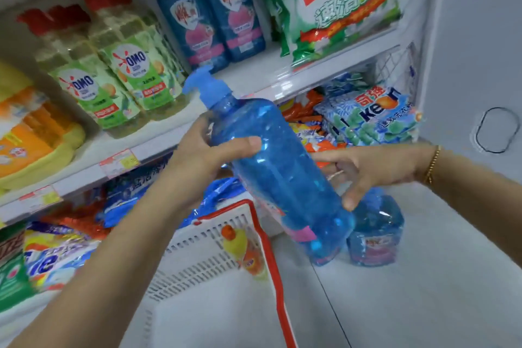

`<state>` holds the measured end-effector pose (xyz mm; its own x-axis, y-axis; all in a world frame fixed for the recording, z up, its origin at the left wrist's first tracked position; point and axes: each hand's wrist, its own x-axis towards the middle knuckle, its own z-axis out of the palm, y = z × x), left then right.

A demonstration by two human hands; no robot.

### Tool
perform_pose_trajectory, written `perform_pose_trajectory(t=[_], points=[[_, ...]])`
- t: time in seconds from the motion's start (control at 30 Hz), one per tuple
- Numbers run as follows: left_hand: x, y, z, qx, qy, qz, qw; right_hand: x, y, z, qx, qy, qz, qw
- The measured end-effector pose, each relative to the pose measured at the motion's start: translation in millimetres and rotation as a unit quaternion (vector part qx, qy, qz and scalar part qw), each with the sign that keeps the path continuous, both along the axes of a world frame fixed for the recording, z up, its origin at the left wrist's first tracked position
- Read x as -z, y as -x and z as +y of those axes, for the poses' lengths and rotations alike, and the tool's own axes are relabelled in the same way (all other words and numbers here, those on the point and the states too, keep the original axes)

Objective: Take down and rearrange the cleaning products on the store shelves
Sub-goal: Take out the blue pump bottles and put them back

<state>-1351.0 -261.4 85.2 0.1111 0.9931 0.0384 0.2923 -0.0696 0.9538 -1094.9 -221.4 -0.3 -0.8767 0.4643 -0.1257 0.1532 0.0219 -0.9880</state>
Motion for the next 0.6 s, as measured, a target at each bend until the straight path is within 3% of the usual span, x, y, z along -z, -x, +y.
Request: perform_pose_trajectory(t=[0.1,0.17,0.27,0.33,0.6], points=[[25,-34,-13,0.009,-0.051,0.077,0.996,-14,-35,24,0.163,-0.055,-0.105,0.979],[52,-46,-18,0.033,-0.038,0.118,0.992,-11,-47,37,0.237,-0.084,-0.179,0.951],[96,-55,-23,0.057,0.016,0.146,0.988,19,-38,39,0.213,-0.081,-0.366,0.902],[126,-60,-27,0.069,0.055,0.155,0.984,38,-26,32,0.186,-0.093,-0.442,0.872],[201,-91,-48,0.138,0.092,0.248,0.955,56,-46,34,0.248,-0.073,-0.394,0.882]])
